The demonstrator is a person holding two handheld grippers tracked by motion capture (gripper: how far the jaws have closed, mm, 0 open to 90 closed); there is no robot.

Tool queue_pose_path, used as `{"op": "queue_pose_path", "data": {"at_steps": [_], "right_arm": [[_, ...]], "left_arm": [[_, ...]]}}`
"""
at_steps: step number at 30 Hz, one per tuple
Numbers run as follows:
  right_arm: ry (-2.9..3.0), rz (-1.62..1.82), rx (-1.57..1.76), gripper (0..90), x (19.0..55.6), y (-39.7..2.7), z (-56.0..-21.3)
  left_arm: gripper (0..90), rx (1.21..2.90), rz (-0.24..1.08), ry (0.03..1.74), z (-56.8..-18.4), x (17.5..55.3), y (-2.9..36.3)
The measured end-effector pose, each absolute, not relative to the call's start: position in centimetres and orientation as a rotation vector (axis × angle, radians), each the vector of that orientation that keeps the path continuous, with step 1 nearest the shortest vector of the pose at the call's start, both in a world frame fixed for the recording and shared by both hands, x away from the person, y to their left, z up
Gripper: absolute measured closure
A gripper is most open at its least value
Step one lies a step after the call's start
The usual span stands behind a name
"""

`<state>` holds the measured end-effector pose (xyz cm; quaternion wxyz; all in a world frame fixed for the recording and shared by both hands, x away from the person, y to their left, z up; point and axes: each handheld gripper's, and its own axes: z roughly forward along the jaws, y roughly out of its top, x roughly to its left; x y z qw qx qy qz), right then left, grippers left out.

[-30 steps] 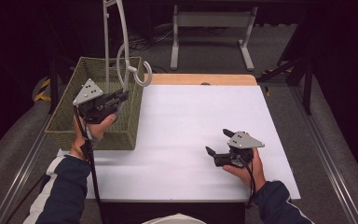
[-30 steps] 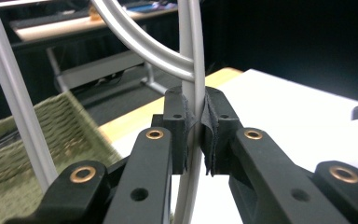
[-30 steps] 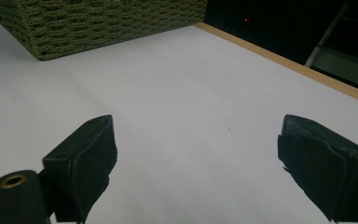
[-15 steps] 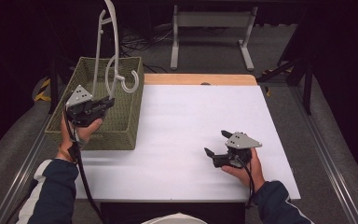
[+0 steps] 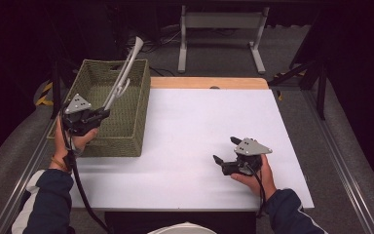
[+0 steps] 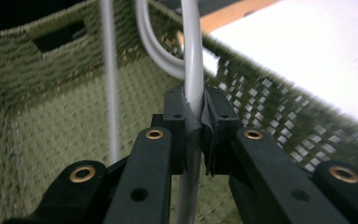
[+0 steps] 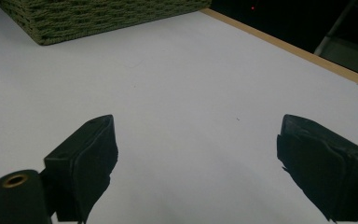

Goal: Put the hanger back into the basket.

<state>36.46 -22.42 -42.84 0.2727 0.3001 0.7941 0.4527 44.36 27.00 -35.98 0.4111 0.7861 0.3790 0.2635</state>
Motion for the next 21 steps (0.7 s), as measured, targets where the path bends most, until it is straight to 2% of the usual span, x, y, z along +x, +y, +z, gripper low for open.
{"op": "queue_pose_path", "data": {"at_steps": [6,11,21], "right_arm": [[2.171,1.196,0.793,13.1,36.5,-22.3,-43.1],[2.190,1.183,0.780,13.2,36.5,-22.1,-43.2],[2.197,1.180,0.776,13.3,36.6,-22.1,-43.2]], "left_arm": [[81.6,1.986,0.666,1.057,-36.6,44.6,27.5],[81.0,2.051,0.703,1.076,-36.8,44.3,27.2],[77.1,1.987,0.722,1.124,-37.3,43.7,28.0]]}}
